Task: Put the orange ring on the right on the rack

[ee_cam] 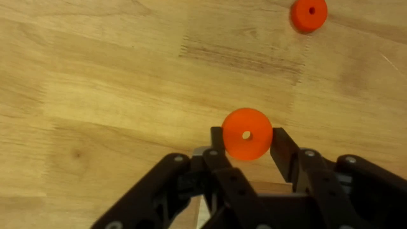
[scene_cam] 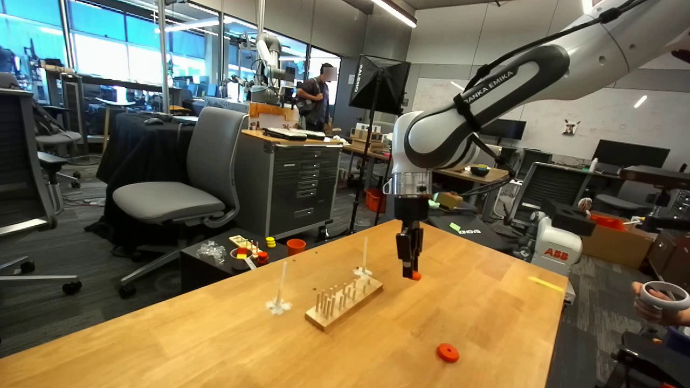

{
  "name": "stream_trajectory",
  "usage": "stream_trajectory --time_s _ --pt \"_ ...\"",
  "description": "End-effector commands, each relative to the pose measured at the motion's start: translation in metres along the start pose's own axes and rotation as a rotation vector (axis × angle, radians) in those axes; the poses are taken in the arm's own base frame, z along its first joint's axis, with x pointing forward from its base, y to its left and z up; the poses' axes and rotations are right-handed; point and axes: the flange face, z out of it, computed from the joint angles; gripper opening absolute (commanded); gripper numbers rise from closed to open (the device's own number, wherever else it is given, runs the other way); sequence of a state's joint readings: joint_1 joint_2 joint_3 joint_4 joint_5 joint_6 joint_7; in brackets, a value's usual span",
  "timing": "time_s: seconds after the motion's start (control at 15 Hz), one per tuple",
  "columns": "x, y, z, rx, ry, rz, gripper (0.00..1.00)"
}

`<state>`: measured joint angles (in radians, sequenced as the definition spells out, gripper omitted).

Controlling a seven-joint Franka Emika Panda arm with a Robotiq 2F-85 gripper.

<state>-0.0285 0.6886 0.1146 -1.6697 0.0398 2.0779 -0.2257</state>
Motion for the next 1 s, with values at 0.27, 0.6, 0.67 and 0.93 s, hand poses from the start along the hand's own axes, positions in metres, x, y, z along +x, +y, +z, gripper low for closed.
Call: stream_trajectory --time_s 0.27,0.6,0.67,0.93 --pt "0.036 -0.046 -0.014 -0.008 0.052 0.046 0.17" --pt "0.059 -0.055 -0.015 -0.013 0.077 0.090 0.17" --pt "0.062 -0.054 -0.014 -0.011 0.078 0.097 0.17" --pt "0.073 -0.047 -0.008 -0.007 0.078 0.121 0.17"
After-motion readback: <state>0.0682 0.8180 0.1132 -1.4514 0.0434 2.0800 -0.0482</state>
